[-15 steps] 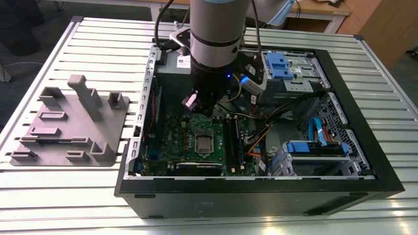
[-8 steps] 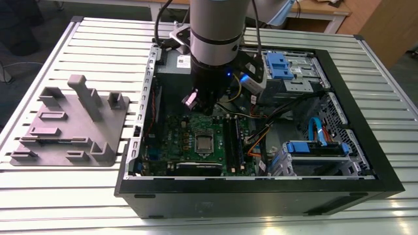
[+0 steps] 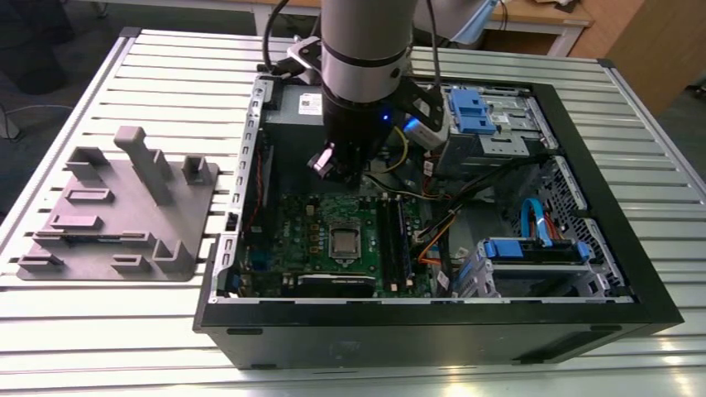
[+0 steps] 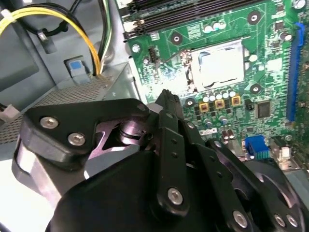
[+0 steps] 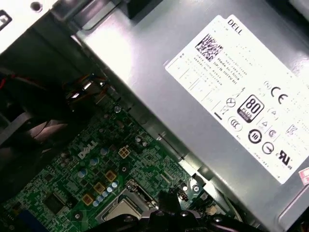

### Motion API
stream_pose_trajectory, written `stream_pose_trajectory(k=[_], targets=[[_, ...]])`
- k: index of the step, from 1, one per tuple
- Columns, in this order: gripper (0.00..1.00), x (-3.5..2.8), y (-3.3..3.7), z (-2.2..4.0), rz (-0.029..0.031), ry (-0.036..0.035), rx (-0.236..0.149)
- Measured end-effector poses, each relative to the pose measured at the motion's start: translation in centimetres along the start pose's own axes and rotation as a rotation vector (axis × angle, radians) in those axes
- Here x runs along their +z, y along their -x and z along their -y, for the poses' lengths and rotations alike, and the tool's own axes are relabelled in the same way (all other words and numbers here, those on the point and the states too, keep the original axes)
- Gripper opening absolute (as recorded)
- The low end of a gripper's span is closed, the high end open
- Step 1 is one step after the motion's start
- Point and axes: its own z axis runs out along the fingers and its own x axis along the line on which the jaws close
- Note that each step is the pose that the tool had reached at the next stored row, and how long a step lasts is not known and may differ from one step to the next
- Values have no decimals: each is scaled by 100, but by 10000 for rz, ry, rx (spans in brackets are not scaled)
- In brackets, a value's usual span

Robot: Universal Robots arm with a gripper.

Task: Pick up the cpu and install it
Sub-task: 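Install the first cpu locking lever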

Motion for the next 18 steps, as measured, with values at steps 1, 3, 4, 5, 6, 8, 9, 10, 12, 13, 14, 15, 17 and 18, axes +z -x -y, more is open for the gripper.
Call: stream_pose_trajectory(k=[1,3,4,5,6,8,9,10,12,13,14,15,17,18], targets=[[11,1,11,-11,2,2,0],[11,3,25,-26,7,10,0],[11,4,30,-31,13,15,0],[11,4,31,-32,15,16,0],[11,4,30,-32,14,16,0],[11,3,19,-22,16,21,0],[11,2,6,-8,15,18,1],[11,0,-6,5,14,17,1],[11,-2,-24,25,15,17,0],[11,-3,-33,34,15,17,1],[11,-4,-42,44,15,17,1],[11,-6,-51,53,14,16,1],[11,-8,-72,75,14,17,1],[11,-9,-83,87,14,17,0]])
